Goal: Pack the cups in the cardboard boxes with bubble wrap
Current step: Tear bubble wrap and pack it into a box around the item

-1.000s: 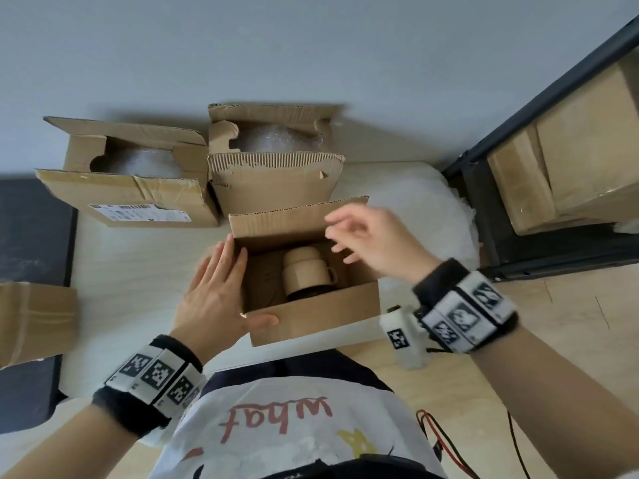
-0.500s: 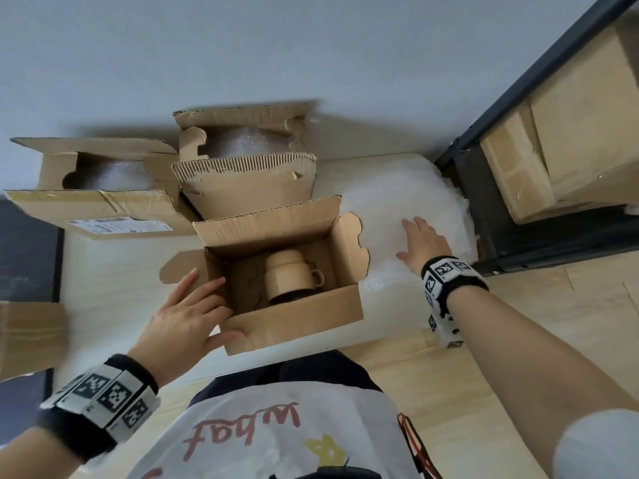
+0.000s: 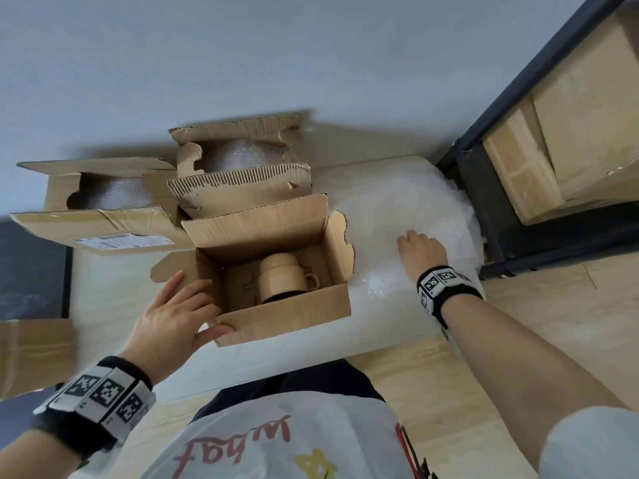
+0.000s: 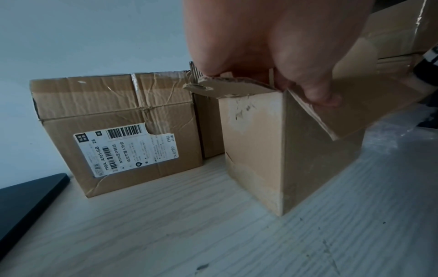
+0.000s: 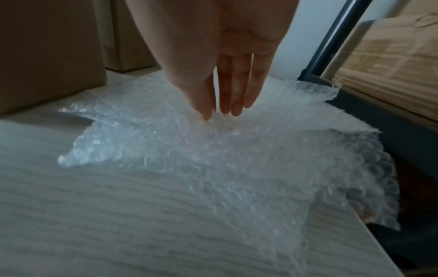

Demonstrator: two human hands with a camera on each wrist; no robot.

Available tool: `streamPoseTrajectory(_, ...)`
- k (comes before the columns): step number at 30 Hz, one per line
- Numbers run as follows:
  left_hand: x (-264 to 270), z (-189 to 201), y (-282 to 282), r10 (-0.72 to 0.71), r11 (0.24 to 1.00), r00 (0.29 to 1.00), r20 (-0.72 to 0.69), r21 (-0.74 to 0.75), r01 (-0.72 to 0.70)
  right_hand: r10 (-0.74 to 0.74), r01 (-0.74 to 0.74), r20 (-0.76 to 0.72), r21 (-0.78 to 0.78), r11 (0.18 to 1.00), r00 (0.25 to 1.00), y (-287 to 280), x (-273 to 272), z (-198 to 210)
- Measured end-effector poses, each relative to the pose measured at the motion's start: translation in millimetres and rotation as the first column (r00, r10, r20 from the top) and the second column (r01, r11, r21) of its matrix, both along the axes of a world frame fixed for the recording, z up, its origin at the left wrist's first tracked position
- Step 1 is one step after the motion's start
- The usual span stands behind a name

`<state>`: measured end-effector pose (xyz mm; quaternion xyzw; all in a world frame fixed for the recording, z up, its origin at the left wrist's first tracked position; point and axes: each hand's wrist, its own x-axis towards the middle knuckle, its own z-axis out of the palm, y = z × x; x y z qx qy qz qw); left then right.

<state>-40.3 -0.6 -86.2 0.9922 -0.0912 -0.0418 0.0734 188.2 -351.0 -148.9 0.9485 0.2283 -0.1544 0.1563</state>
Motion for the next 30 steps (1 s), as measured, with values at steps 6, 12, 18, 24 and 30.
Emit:
streamPoseTrajectory(6, 2.6, 7.5, 1.3, -0.015, 0.997, 0.998, -0.067, -0.070, 0.010, -0.201, 0.186, 0.041, 0.238, 0.953, 0.979, -8.0, 6.9, 21.6)
streamPoseTrajectory(12, 9.0, 30.0, 2.8, 0.095, 0.947, 0.980, -0.176, -0.288, -0.143, -0.497, 0.359, -0.076, 0.785, 0.505, 0.864, -31.6, 1.9, 86.8)
streamPoseTrajectory(18, 40.3, 82.6, -10.7, 0.127, 0.812, 0.991, -0.027, -0.572, -0.120, -0.323, 0.353, -0.322, 0.935, 0.043, 0.890, -9.5, -20.6, 173.7)
streamPoseTrajectory(24, 102.1, 135.0, -24.7, 0.260, 0.395, 0.961, -0.091, -0.898, -0.192, -0.088, 0.472, -0.470, 0.882, -0.002, 0.878, 42.4, -27.9, 215.6)
streamPoseTrajectory(30, 135.8, 186.4, -12.6, 0.158, 0.617, 0.981, 0.109, -0.787, -0.012, 0.284, 0.276, -0.332, 0.936, 0.219, 0.900, 80.6, -33.4, 239.9)
